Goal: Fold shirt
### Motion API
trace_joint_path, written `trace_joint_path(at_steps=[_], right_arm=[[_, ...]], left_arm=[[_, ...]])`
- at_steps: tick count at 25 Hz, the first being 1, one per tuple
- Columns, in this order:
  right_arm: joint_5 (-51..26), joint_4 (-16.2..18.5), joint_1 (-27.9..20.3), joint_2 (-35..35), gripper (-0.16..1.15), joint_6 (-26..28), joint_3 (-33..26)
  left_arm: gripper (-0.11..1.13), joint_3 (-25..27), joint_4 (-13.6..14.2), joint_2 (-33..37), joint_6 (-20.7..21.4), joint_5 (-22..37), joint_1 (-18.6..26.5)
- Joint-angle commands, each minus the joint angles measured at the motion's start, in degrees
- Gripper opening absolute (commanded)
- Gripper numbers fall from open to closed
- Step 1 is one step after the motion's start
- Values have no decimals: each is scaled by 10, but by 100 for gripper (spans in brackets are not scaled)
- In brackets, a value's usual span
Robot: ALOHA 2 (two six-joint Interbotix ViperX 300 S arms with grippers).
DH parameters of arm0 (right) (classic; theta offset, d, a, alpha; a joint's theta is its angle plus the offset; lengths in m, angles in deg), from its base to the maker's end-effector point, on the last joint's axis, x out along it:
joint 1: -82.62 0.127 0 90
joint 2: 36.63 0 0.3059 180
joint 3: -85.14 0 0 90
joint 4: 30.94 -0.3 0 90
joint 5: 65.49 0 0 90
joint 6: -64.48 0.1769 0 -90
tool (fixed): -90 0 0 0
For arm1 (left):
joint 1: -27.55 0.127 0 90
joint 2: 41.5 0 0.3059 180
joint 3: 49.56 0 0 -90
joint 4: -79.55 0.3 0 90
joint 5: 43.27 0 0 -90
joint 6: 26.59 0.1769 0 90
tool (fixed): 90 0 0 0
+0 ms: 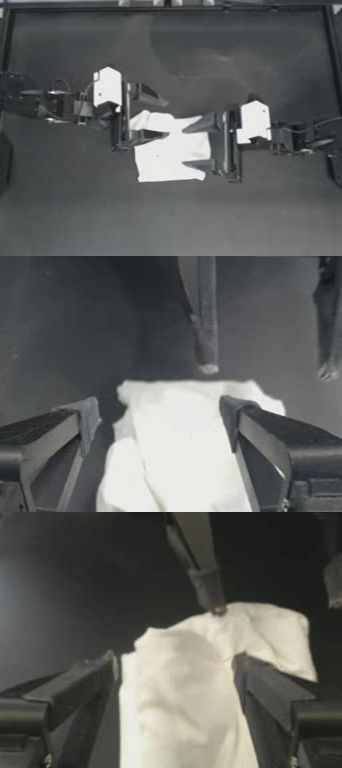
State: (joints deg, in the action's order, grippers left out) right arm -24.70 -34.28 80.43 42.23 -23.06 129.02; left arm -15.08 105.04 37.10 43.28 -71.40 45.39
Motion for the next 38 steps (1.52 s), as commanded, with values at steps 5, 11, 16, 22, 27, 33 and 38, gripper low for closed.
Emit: trace_joint_path(at_steps=[5,11,16,22,27,33,38], right_arm=[[114,-32,1,-44,98,0,18],[207,-56,-1,-120,98,-1,16],[257,-62,0,-171,98,7,11],[326,-60,0,-236,98,47,8],[353,-52,-1,-278,98,76,6],[353,-47,0,-298,98,88,3],[356,-37,-1,-287,98,96,0]], left_arm=[[101,11,-42,-21,43,-60,15],[102,22,-77,-61,85,-120,18],[101,34,-98,-90,99,-152,18],[101,41,-105,-123,102,-192,18],[101,46,-112,-146,101,-192,18],[101,52,-116,-161,100,-192,17],[101,47,-117,-151,99,-185,15]])
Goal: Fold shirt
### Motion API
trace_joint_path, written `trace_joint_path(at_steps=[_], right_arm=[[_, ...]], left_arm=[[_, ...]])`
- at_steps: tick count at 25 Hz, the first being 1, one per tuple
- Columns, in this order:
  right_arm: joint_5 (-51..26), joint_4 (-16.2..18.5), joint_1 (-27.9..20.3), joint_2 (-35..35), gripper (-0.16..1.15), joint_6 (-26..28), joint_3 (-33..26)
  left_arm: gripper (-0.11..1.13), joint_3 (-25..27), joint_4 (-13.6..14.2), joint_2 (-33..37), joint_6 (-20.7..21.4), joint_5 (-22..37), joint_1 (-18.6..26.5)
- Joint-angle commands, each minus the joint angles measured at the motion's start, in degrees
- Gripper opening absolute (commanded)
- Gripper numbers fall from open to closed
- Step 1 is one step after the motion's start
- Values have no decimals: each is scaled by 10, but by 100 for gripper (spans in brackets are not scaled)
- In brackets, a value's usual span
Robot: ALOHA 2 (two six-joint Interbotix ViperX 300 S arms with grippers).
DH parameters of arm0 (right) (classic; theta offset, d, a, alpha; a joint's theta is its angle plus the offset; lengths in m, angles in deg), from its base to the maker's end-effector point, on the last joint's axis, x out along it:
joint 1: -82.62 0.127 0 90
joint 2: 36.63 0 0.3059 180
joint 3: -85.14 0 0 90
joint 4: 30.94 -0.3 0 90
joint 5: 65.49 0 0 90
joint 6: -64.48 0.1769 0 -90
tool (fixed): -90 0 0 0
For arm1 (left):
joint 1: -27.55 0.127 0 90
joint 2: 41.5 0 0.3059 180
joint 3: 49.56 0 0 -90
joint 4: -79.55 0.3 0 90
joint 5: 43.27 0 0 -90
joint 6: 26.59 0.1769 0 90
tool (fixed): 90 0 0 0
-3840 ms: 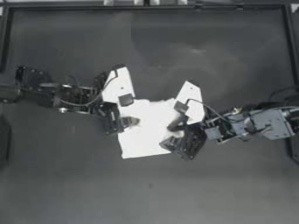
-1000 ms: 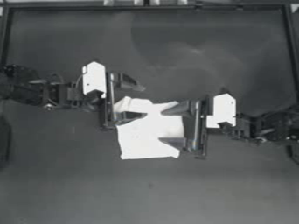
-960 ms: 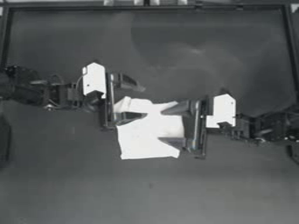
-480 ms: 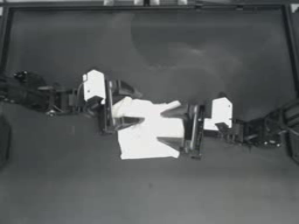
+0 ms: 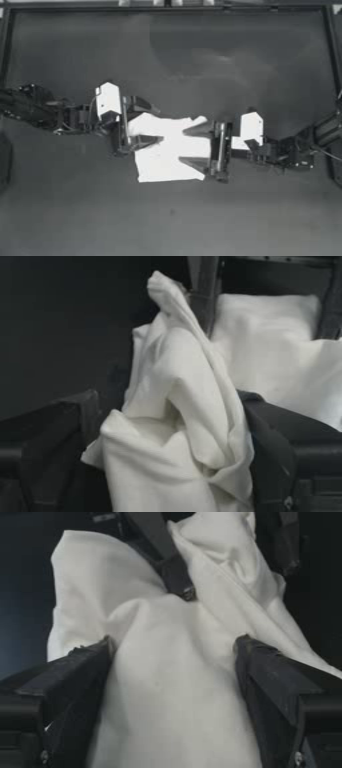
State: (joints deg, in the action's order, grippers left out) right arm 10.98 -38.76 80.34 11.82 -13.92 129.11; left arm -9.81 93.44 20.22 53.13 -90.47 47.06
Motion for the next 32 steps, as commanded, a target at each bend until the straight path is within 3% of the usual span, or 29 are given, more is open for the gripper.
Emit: trace_joint_path(at_steps=[1,7,13,23,32], right_arm=[[-4,11,0,25,98,4,-1],[-28,26,-7,94,98,4,14],[-120,51,-32,170,98,2,16],[-167,88,-87,222,98,1,28],[-168,94,-109,217,98,1,31]], left_arm=[[101,-8,-1,25,2,10,-3],[101,-33,8,90,4,92,-4],[101,-47,18,148,4,145,-3],[101,-41,19,201,4,166,-30],[101,-36,16,180,1,163,-76]])
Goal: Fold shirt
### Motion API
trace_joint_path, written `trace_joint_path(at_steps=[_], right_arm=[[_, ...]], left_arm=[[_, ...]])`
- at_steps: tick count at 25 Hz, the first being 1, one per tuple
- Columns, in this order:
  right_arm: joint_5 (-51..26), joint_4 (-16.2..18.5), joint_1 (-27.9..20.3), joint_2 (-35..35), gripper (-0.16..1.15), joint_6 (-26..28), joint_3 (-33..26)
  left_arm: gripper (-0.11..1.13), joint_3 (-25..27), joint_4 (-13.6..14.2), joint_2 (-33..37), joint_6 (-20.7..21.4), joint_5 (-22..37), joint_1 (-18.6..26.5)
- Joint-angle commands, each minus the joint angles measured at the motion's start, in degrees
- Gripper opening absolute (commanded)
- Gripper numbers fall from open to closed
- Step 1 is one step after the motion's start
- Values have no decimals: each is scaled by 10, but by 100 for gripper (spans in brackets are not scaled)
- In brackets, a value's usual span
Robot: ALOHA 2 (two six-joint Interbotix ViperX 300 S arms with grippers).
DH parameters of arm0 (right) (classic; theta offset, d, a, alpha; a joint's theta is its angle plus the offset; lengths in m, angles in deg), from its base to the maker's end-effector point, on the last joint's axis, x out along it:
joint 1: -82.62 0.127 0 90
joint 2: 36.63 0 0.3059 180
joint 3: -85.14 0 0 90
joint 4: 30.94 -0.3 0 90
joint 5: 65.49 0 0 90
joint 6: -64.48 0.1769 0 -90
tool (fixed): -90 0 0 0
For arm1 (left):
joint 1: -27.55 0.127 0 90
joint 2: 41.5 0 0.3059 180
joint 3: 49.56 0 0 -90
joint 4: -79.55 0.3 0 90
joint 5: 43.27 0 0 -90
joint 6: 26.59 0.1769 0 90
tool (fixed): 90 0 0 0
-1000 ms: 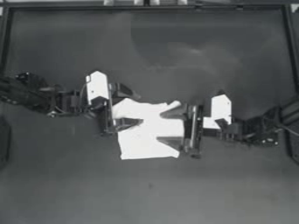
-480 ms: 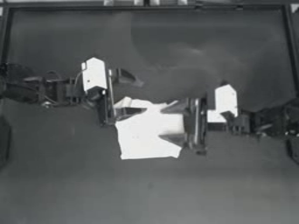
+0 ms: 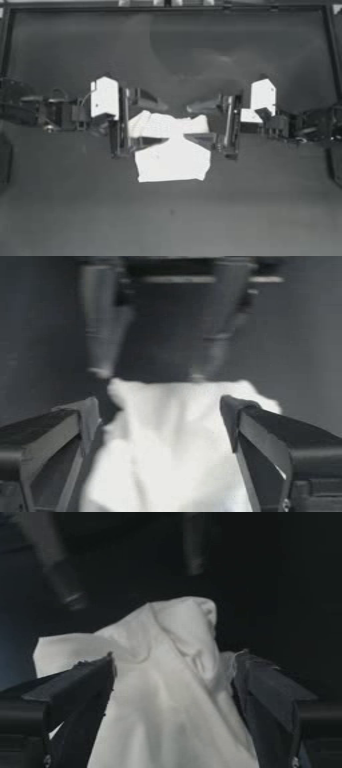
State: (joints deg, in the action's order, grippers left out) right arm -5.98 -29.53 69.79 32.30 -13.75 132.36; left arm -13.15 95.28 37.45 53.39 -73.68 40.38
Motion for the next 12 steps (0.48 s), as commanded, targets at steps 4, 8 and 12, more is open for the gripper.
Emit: trace_joint_path(at_steps=[4,8,12], right_arm=[[4,3,-10,3,98,-1,-4],[12,4,-13,-13,98,-2,-10],[32,4,-16,-37,98,-2,-12]], left_arm=[[101,-1,-4,-4,-3,-8,-18],[101,1,-4,-18,-4,-9,-24],[101,7,-4,-25,-4,-8,-28]])
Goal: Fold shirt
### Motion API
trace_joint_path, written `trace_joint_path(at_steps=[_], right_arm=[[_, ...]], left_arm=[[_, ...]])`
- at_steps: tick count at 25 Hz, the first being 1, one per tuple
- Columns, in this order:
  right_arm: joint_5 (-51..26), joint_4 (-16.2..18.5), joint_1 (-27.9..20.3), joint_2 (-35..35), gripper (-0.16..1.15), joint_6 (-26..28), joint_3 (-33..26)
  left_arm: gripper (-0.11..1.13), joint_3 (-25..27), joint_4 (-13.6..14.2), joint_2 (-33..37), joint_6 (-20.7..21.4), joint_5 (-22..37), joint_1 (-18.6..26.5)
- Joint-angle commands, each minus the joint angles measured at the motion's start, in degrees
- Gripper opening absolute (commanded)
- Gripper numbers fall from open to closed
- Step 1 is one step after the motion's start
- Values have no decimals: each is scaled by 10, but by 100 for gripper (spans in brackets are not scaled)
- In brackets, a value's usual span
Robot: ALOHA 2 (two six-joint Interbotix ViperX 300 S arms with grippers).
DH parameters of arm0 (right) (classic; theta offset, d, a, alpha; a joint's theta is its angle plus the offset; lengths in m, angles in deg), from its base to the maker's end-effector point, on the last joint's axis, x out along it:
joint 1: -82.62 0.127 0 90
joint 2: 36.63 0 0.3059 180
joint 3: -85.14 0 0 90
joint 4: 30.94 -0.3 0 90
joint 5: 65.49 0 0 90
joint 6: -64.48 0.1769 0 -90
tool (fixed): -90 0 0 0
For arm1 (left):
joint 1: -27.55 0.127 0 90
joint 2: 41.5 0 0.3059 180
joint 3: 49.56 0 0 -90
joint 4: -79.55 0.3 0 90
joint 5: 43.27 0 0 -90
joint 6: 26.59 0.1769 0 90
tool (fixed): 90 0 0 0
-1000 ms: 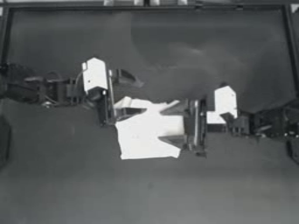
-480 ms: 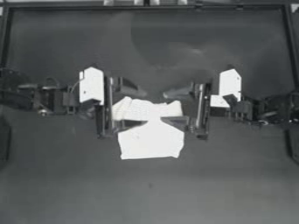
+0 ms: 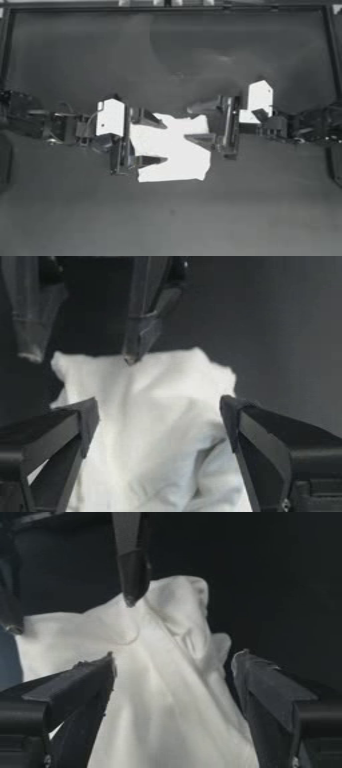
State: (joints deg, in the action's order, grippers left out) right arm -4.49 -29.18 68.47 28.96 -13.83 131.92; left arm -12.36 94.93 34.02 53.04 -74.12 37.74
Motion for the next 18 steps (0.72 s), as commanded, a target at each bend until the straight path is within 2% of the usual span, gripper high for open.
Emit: trace_joint_path(at_steps=[1,11,18], right_arm=[[22,1,-4,-9,98,0,-8],[67,1,-6,-54,98,1,-13],[79,1,-7,-83,98,4,-15]], left_arm=[[101,3,-1,8,-1,-4,-2],[101,34,-25,-7,-3,-4,-12],[101,53,-50,-35,-3,-32,-27]])
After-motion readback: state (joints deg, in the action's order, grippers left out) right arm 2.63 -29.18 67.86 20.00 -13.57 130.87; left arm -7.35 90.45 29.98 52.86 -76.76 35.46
